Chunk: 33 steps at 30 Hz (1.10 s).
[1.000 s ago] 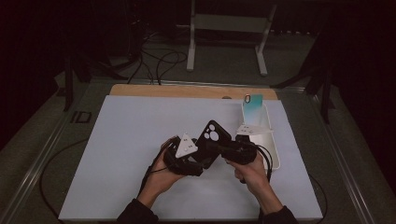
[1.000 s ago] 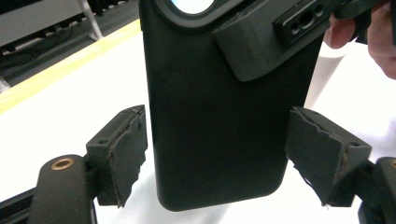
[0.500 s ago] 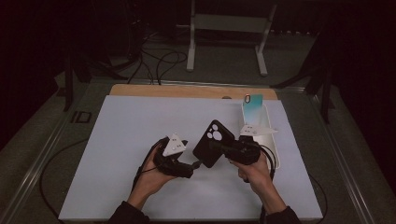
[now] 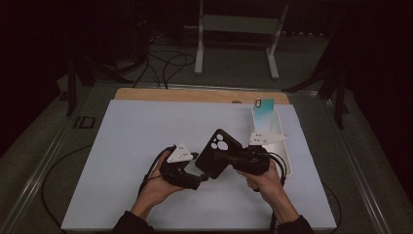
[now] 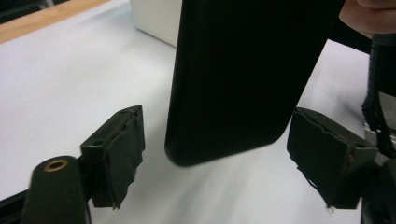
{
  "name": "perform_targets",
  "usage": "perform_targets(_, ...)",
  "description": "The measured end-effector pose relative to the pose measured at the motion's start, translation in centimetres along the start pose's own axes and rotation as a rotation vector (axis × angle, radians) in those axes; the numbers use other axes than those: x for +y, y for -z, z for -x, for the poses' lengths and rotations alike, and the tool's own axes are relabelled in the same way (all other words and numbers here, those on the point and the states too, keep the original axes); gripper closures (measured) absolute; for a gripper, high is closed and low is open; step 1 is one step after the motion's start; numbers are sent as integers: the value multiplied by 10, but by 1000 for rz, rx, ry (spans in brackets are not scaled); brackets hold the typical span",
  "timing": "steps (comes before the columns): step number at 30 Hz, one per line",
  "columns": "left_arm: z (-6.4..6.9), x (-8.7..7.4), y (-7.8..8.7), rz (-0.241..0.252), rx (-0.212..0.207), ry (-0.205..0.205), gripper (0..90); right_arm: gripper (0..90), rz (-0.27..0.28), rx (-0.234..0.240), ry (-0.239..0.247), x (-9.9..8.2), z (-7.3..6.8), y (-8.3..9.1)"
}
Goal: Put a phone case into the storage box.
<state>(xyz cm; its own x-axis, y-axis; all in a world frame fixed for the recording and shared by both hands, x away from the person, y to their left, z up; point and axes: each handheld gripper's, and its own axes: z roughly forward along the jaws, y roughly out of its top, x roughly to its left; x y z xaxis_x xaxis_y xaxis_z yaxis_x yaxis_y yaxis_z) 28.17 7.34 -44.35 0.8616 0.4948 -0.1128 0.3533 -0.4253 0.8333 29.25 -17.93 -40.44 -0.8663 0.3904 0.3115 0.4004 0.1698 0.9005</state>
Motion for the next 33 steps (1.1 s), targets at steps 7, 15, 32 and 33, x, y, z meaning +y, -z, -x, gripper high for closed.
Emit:
perform_targets(7, 1, 1, -1, 23, -86, -8, 281, 863, 0, 61, 23, 0, -3, -1)
perform_targets(15, 2, 0, 0, 25, -137, -39, 391, 863, -2, 97, 28, -2, -3, -1)
perform_targets(32, 4, -2, 0, 23, -128, -77, 796, 452, -26, -12, 55, -1, 3, -1)
perform_targets(33, 4, -2, 0, 21, -121, -82, 797, 414, -28, -22, 56, -1, 2, -2)
